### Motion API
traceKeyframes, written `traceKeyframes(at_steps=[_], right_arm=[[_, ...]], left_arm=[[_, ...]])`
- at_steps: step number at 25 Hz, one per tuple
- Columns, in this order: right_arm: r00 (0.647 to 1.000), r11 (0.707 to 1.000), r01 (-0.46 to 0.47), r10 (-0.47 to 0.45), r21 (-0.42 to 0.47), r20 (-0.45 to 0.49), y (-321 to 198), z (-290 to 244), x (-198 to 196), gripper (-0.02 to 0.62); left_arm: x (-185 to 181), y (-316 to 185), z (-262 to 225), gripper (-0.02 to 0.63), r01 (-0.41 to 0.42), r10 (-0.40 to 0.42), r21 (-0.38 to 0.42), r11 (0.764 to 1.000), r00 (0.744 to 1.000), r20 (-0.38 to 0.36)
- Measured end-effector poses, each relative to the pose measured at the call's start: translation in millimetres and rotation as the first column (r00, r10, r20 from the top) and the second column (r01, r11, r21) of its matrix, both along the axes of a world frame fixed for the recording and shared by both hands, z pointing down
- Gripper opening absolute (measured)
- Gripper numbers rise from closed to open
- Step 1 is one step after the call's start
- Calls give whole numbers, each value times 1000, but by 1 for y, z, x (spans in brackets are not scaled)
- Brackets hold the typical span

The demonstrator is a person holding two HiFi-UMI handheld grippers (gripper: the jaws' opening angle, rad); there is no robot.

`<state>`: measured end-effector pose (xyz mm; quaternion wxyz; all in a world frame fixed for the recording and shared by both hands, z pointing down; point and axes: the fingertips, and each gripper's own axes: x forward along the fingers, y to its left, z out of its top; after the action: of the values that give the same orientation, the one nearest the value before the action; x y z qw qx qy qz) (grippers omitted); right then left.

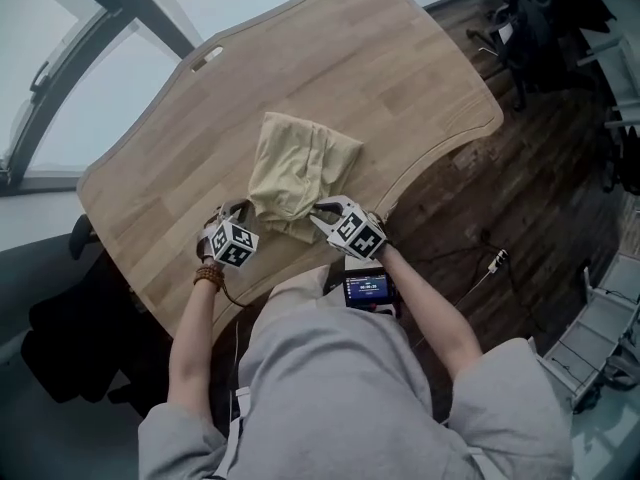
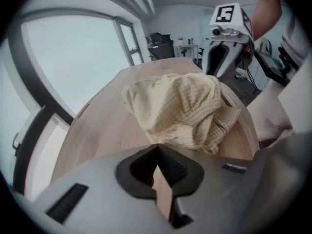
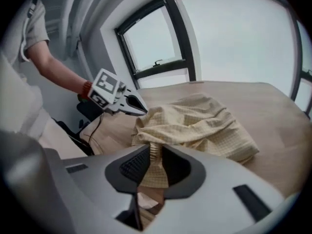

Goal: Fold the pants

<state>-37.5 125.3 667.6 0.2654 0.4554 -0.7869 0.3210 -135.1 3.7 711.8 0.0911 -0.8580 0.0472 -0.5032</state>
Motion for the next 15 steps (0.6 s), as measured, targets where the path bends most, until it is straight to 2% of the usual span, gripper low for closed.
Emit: traceKeyframes(at_steps=[3, 5, 8, 10, 11, 13, 15], right_arm=[[988, 988, 132, -125, 75, -90, 28, -19, 5, 75], [963, 969, 230, -213, 91, -166, 49, -8, 3, 77], [946, 954, 295, -285, 46, -156, 70, 25, -11, 102], [937, 942, 336, -334, 1, -103, 77, 38, -23, 167], [932, 936, 352, -352, -6, -86, 77, 39, -26, 177], [930, 931, 364, -362, 18, -69, 71, 28, -23, 178], [934, 933, 355, -352, 63, -54, 63, 8, -15, 176]], left_arm=[[-23, -25, -1, 6, 170, -172, -69, 983, 985, -21], [-35, -36, -5, 6, 206, -209, -72, 976, 977, -36], [-19, -18, -19, 9, 96, -104, -78, 992, 989, -106], [4, 8, -22, 85, 37, -59, -160, 986, 988, -140], [15, 20, -21, 124, 44, -80, -232, 972, 985, -150], [28, 39, -14, 173, 113, -180, -388, 915, 974, -140], [32, 49, -4, 173, 186, -261, -473, 861, 960, -97]])
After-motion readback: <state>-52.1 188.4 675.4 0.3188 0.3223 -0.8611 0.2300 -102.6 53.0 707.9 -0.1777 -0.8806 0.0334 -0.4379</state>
